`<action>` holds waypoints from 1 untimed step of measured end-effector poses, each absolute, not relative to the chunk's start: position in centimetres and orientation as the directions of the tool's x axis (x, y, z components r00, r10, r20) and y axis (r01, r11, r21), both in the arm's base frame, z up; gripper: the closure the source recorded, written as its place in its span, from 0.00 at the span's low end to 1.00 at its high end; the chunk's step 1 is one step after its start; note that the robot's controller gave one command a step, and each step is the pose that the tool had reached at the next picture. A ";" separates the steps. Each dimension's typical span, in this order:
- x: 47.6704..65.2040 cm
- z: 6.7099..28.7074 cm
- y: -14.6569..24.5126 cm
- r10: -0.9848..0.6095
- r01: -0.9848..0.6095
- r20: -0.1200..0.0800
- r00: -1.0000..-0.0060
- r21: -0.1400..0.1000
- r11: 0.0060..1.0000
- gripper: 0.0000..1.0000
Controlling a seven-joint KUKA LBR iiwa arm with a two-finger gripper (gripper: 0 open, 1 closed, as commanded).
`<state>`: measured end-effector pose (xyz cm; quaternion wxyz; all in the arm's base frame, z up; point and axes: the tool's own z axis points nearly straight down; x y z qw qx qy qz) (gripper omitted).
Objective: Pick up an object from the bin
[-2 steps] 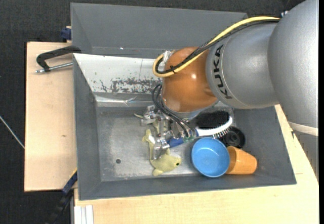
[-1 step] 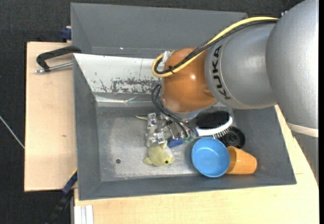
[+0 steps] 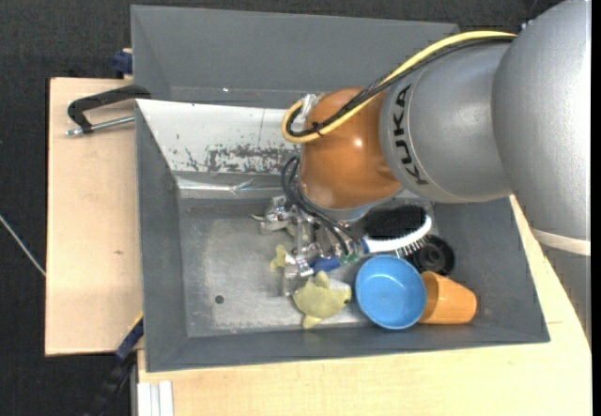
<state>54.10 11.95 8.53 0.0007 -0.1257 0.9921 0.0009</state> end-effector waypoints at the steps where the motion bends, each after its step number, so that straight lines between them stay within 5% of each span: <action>1: 52.9 8.5 5.2 -0.277 -0.277 0.000 -0.961 0.000 0.961 0.00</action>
Offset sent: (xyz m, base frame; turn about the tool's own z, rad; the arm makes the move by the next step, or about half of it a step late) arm -0.0120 -0.0658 -0.0010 -0.0341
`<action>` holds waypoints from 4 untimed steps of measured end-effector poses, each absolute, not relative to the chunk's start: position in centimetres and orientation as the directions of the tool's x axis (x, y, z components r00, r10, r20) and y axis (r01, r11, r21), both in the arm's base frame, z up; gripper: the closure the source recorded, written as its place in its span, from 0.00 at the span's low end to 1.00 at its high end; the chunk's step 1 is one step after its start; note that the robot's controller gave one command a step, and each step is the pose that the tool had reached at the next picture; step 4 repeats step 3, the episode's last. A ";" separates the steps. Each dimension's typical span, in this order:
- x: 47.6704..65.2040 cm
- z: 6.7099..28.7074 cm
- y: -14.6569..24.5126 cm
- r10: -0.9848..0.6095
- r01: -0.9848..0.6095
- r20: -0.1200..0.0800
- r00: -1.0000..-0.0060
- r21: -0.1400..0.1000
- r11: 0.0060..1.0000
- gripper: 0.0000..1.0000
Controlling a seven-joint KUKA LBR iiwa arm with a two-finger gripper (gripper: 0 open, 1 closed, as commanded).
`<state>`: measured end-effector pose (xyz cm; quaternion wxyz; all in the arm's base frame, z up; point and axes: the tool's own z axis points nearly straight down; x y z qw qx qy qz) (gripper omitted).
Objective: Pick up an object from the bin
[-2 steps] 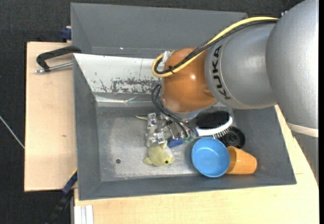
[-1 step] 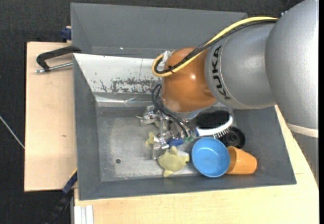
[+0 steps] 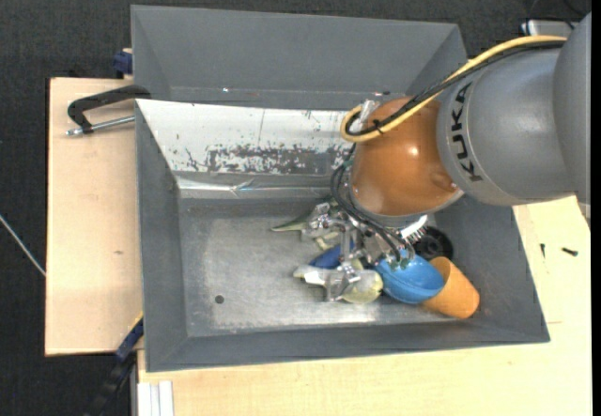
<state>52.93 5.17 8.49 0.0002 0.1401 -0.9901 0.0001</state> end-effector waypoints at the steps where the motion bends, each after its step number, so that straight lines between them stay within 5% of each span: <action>1: 53.0 8.5 5.5 -0.281 -0.281 -0.001 -0.960 0.002 0.960 1.00; 2: 52.4 19.0 6.9 -0.260 -0.260 -0.011 -0.966 0.000 0.966 1.00; 3: 52.6 26.4 6.4 -0.525 -0.525 -0.007 -0.851 -0.002 0.851 1.00; 4: 52.6 26.4 6.4 -0.525 -0.525 -0.007 -0.851 -0.002 0.851 1.00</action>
Offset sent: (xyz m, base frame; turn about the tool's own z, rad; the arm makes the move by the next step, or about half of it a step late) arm 0.0000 0.0000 0.0000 0.0000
